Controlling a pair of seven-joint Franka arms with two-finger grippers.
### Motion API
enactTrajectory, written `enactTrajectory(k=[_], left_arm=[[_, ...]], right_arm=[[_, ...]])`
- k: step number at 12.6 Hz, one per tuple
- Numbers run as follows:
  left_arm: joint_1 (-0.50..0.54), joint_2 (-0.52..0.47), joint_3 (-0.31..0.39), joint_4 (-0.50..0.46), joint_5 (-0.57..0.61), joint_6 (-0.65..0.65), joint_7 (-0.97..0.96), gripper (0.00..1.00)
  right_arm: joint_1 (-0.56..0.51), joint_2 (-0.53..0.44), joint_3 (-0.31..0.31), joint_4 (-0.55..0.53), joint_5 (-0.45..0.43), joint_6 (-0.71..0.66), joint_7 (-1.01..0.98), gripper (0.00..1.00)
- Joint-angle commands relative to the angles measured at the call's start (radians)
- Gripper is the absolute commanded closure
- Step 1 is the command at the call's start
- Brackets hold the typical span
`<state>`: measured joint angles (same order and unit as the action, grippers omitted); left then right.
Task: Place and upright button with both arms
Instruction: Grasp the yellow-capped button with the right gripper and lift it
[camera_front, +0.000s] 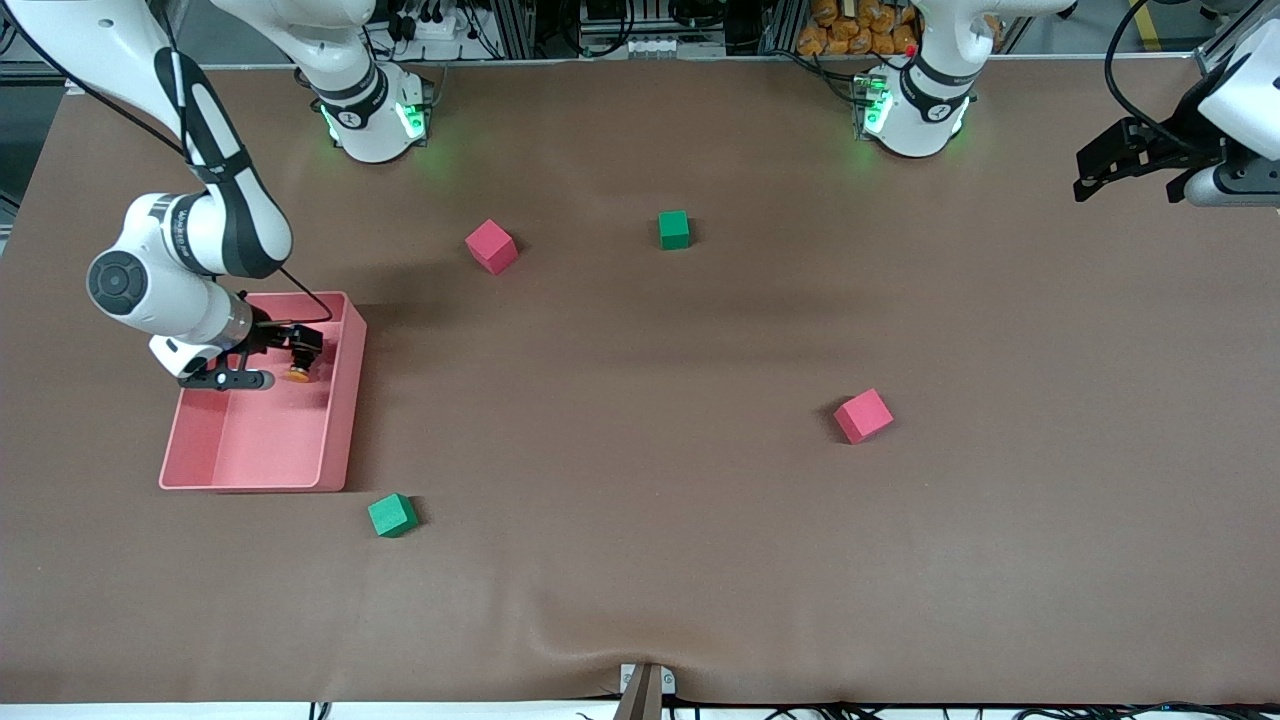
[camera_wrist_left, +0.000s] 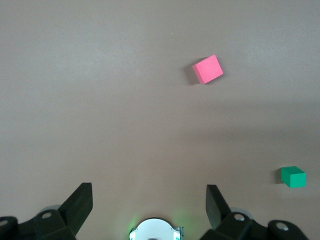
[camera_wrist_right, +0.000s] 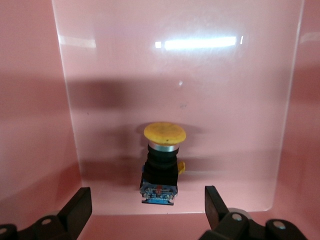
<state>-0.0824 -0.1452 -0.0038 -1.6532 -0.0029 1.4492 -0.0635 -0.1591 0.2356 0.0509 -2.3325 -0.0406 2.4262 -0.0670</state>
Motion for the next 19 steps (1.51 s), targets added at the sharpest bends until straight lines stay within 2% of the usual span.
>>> enactTrajectory(k=[1,7,8,9,10,11,15,16,19], left_arm=[[0.006,-0.004,-0.002,0.007,0.004,-0.007,0.016,0.00],[0.006,-0.002,-0.002,0.010,0.004,-0.006,0.016,0.00],[0.006,-0.004,-0.002,0.010,0.004,-0.006,0.017,0.00],[0.006,-0.004,-0.002,0.012,0.004,-0.006,0.017,0.00],[0.006,-0.004,-0.002,0.012,0.004,-0.006,0.017,0.00],[0.006,-0.004,-0.002,0.010,0.004,-0.006,0.017,0.00],[0.006,-0.007,-0.002,0.010,0.004,-0.007,0.017,0.00],[0.006,-0.008,-0.001,0.010,0.004,-0.007,0.019,0.00],[0.006,-0.008,-0.001,0.012,0.004,-0.007,0.019,0.00]], right_arm=[[-0.010,-0.016,0.007,-0.097,0.002,0.117,-0.019,0.00],[-0.036,0.071,0.006,-0.108,0.001,0.187,-0.020,0.00],[-0.045,0.077,0.006,-0.108,0.001,0.188,-0.022,0.11],[-0.046,0.077,0.007,-0.107,0.001,0.188,-0.028,0.62],[-0.051,0.077,0.007,-0.107,0.001,0.188,-0.028,0.90],[-0.062,0.074,0.007,-0.105,0.001,0.185,-0.030,0.96],[-0.059,0.019,0.009,-0.100,0.001,0.154,-0.030,0.97],[-0.054,-0.013,0.010,-0.094,0.001,0.122,-0.028,1.00],[-0.027,-0.090,0.021,0.020,0.002,-0.104,-0.028,1.00]])
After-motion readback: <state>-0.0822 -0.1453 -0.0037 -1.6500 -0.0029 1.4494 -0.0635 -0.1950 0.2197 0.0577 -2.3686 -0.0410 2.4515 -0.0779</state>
